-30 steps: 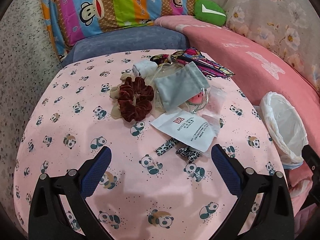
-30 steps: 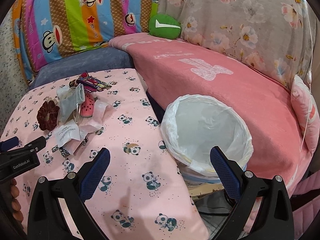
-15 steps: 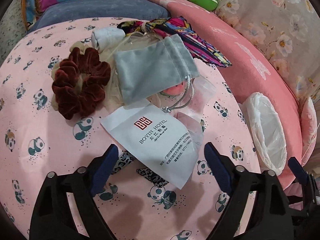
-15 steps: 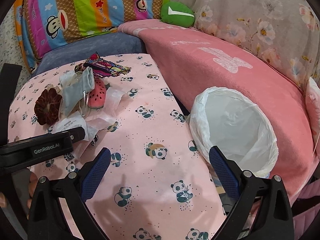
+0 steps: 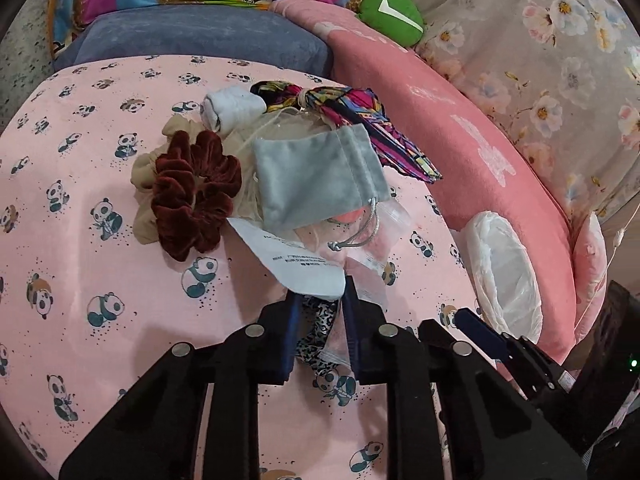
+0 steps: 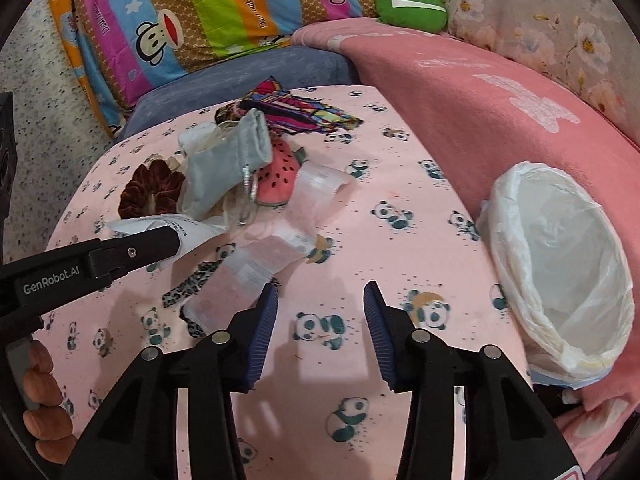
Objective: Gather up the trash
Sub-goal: 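Move both grippers down toward the pile of items on the table, then grasp the clear plastic wrapper with the right gripper while the left grasps the white hotel packet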
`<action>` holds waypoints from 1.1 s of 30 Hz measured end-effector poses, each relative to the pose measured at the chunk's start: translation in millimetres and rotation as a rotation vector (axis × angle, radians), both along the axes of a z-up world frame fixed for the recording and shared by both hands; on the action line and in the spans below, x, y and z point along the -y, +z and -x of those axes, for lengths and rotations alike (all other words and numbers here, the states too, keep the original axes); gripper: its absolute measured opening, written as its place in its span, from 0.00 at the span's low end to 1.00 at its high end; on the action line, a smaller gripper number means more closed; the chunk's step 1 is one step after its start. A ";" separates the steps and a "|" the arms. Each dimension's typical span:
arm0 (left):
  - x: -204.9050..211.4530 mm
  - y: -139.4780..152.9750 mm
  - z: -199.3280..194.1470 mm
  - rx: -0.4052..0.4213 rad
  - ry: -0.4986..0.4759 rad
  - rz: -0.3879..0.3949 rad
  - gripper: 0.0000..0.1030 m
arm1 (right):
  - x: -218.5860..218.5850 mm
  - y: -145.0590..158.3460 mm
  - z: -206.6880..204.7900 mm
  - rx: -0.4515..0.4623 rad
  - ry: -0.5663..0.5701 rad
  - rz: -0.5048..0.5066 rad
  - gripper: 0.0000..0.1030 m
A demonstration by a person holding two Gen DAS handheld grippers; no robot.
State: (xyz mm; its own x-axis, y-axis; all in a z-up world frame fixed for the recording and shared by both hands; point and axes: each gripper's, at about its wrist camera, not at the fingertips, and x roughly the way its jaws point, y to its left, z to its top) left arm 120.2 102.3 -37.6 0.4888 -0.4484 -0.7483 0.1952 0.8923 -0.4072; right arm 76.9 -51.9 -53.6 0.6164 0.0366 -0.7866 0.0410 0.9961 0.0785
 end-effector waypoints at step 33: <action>-9.3 -46.8 -22.5 -0.091 0.034 -0.060 0.10 | -13.8 -23.5 -44.4 -0.055 0.027 -0.195 0.12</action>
